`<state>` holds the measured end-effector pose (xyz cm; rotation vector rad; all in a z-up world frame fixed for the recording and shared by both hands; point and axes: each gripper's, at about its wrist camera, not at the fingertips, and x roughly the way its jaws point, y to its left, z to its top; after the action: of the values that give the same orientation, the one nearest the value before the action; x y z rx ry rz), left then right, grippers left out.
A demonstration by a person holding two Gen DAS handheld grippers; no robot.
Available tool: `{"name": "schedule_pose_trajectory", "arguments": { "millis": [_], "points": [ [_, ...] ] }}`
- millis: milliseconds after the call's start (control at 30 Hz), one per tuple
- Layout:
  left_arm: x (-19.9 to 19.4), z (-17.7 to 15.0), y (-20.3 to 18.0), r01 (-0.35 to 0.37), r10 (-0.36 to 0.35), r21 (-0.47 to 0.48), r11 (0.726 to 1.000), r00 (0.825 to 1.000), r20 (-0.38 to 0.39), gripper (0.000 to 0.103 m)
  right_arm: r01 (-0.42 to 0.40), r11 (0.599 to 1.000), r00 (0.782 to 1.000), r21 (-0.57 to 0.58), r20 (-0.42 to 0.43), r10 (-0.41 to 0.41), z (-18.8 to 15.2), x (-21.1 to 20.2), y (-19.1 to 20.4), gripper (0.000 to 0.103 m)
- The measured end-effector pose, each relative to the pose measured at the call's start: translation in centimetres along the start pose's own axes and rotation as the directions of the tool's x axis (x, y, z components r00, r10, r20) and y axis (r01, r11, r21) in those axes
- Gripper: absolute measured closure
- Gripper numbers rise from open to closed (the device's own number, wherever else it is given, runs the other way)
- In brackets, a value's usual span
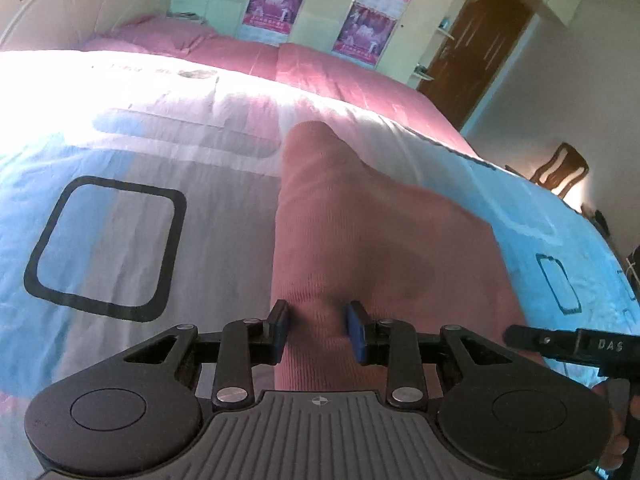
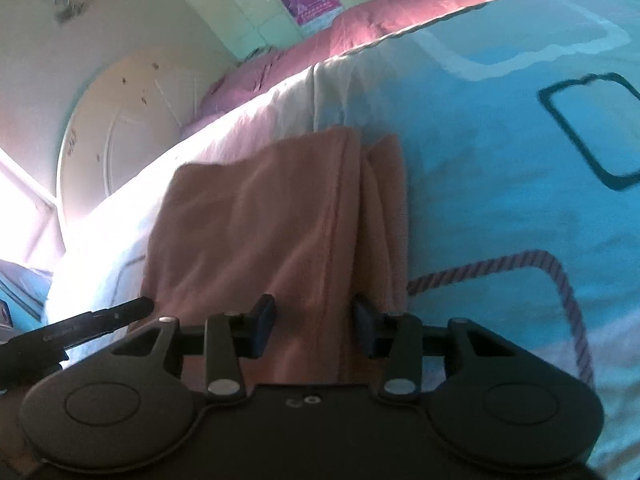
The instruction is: Fold small clothes
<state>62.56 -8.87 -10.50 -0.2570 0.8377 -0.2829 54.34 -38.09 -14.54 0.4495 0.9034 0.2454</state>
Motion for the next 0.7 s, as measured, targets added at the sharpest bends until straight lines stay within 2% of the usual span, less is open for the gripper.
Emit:
{"name": "schedule_pose_trajectory", "arguments": {
  "millis": [33,100,133,167,267,400,433,533,633,700],
  "points": [
    [-0.2,0.0,-0.3,-0.002,0.002,0.015,1.0,1.0,0.012,0.072,0.007,1.0,1.0,-0.023,-0.006,-0.007,0.1,0.3,0.4,0.063],
    [-0.4,0.5,-0.9,0.01,-0.018,0.084,0.996,0.996,0.086,0.072,0.046,0.995,0.999,-0.088,-0.016,-0.048,0.0,0.4,1.4,0.076],
    [-0.5,0.8,-1.1,0.017,-0.028,0.111,0.994,0.995,0.096,0.072,0.068,0.99,0.997,-0.123,-0.019,-0.071,0.1,0.6,1.9,0.084],
    [-0.2,1.0,-1.4,0.009,-0.02,0.146,0.989,0.997,0.073,0.072,0.074,0.988,0.997,-0.136,-0.019,-0.077,0.1,0.4,2.1,0.092],
    [2.1,1.3,-1.8,0.019,-0.016,0.194,0.981,1.0,-0.016,0.074,0.086,0.984,0.996,-0.154,-0.009,-0.088,0.2,0.1,2.4,0.094],
    [0.9,2.2,-2.8,0.058,-0.061,0.151,0.987,0.998,0.017,0.081,0.119,0.974,0.993,-0.195,0.049,-0.111,0.6,-1.6,3.0,0.095],
    [0.4,2.1,-3.0,0.076,-0.079,0.149,0.986,0.997,0.018,0.088,0.125,0.969,0.991,-0.215,0.076,-0.112,0.7,-3.0,3.2,0.095],
    [0.6,0.9,-3.7,0.028,-0.025,0.165,0.986,0.999,-0.024,0.091,0.143,0.968,0.989,-0.206,0.075,-0.131,0.7,-4.6,2.2,0.095],
    [1.6,-0.2,-4.1,-0.016,0.021,0.205,0.979,0.999,-0.024,0.091,0.157,0.973,0.987,-0.167,0.001,-0.159,0.0,-1.6,0.1,0.094],
    [0.8,0.5,-4.7,-0.015,0.025,0.246,0.969,0.999,-0.035,0.091,0.162,0.973,0.987,-0.165,0.013,-0.162,-0.1,-1.3,0.3,0.093]
  ]
}}
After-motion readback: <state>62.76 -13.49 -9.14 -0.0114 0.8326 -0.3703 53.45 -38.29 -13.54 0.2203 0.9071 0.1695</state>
